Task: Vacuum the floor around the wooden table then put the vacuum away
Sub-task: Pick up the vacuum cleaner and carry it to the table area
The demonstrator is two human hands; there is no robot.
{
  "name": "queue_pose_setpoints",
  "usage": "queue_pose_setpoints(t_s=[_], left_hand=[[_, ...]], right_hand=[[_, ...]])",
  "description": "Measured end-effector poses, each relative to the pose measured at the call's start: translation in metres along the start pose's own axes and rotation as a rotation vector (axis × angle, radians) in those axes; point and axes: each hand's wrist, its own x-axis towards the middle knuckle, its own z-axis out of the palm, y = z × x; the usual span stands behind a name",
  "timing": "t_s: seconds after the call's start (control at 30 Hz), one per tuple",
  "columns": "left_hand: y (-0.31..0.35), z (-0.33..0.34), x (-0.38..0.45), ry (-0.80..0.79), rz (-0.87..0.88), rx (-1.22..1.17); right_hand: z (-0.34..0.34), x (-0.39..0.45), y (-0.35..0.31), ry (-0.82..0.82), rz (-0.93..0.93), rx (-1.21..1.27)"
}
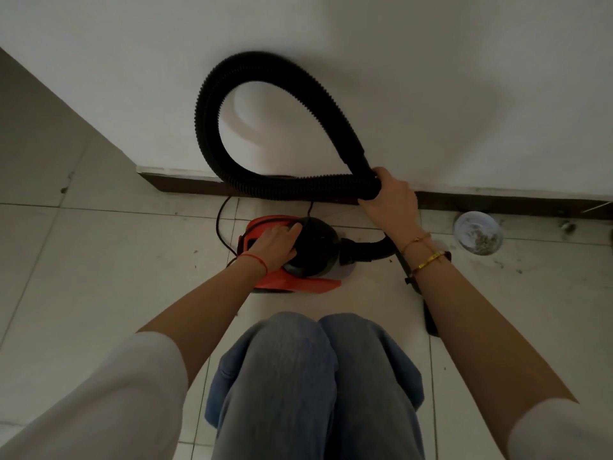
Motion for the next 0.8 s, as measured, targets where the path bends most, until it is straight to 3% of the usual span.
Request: queue_pose_setpoints(t_s=[0.23, 0.8], left_hand=[[0.032, -0.071, -0.045, -0.043, -0.015, -0.026], [0.19, -0.365, -0.257, 0.05, -0.018, 0.026]], right_hand=[[-0.082, -0.02, -0.037, 0.019, 0.005, 0.123], [-0.427, -0.118, -0.22, 0.129, 0.052, 0.284]])
